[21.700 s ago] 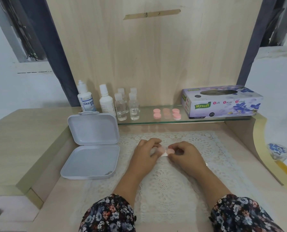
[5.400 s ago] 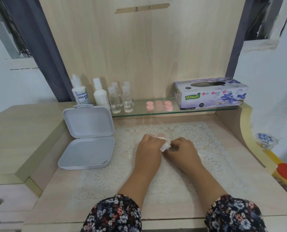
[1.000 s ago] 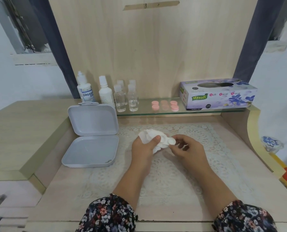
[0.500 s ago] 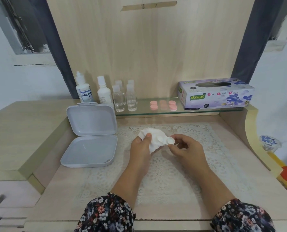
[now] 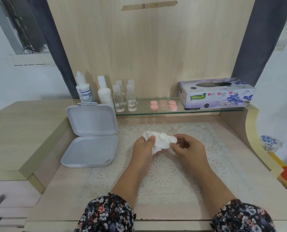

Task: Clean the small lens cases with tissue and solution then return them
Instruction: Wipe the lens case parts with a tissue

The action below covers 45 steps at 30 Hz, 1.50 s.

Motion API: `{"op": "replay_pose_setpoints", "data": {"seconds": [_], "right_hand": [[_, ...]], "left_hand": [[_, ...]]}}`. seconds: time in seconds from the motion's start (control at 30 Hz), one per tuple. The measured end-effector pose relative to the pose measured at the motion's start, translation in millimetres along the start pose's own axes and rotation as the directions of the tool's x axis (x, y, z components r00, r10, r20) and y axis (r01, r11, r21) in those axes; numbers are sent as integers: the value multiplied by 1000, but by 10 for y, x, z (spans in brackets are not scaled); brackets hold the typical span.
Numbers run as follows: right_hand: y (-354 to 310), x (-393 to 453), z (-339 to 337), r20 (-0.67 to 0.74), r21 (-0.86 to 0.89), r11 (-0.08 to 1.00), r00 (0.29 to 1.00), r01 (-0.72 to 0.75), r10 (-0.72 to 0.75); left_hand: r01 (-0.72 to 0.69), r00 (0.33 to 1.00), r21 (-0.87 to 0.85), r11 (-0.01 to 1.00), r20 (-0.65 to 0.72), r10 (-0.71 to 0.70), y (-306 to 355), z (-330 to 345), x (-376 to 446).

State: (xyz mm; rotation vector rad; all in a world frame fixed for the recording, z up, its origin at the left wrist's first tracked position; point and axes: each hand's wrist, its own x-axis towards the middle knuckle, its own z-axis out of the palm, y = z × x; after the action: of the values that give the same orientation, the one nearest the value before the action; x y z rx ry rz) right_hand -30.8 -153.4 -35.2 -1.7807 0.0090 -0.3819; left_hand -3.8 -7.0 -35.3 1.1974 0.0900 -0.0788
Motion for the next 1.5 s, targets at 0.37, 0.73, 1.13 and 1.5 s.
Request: {"op": "replay_pose_setpoints", "data": {"seconds": [0.37,0.73,1.13,1.5], "right_hand": [[-3,-10,-6,11,35,998,999,-46,46],[-44,-24,-11,58,21,999,998,-27,26],[-121,78,-59,360,570,682,886,-458,294],[-108,110,-80,208,624,678,919,-389,335]], "left_hand": [[5,987,-58,998,161,5,60,39,-83],[-130,982,150,980,157,106,51,26,-129],[-218,970,221,951,161,185,39,56,-136],[-340,940,384,858,161,300,41,54,-140]]}}
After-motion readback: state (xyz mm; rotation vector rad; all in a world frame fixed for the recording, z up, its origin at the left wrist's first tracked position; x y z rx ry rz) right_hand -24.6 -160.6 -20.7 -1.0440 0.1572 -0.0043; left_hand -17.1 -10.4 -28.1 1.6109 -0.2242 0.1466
